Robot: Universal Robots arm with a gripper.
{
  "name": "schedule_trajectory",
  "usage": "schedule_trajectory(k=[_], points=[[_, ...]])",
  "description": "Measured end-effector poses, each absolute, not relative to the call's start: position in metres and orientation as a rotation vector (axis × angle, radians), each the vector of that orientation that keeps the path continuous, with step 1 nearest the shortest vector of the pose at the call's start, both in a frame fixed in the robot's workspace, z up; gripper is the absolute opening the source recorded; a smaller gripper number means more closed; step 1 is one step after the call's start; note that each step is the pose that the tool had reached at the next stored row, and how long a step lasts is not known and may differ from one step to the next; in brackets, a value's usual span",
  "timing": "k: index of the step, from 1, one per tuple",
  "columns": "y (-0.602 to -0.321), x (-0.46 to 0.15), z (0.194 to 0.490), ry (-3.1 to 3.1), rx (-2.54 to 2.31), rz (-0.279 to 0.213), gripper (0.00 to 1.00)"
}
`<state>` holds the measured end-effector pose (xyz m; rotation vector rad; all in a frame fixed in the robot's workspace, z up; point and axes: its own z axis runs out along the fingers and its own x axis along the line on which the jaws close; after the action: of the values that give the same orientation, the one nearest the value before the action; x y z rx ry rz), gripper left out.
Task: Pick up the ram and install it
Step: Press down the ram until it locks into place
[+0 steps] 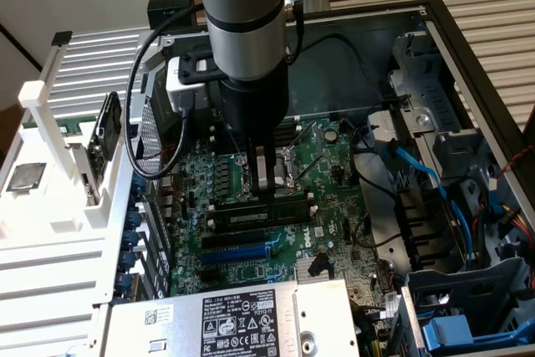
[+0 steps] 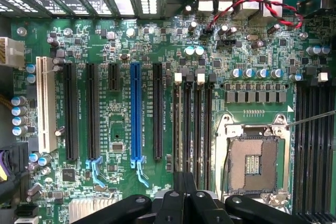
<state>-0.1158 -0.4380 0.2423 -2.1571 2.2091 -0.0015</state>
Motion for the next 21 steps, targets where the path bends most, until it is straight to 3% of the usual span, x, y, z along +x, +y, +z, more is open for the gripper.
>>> schedule_trajectory(k=[21], points=[[-0.4312, -0.113, 0.24, 2.24, -2.187, 0.001, 0.11]])
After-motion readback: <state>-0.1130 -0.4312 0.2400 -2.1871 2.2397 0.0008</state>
